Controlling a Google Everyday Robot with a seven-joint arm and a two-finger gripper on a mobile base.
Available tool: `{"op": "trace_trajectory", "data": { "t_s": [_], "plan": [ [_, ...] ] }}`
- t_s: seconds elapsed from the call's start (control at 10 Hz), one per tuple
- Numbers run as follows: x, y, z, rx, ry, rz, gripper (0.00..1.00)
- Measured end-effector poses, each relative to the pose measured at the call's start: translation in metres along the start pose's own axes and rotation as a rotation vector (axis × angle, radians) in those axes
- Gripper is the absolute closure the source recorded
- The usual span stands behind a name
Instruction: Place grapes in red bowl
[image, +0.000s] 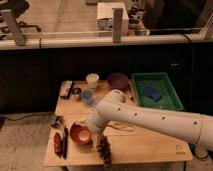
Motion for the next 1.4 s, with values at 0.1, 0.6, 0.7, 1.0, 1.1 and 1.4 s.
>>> {"op": "trace_trajectory", "data": {
  "t_s": [0.1, 0.6, 0.7, 1.0, 1.1, 1.4],
  "plan": [
    [-0.001, 0.000, 0.001, -0.001, -0.001, 0.001, 0.22],
    [0.010, 0.019, 0.000, 0.019, -0.017, 0.039, 0.22],
    [0.012, 0.021, -0.001, 0.025, -0.022, 0.052, 0.22],
    [0.015, 0.027, -0.005, 0.033, -0.029, 0.070, 0.22],
    [0.015, 0.028, -0.005, 0.036, -0.032, 0.076, 0.22],
    [0.018, 0.032, -0.009, 0.048, -0.039, 0.106, 0.22]
  ]
}}
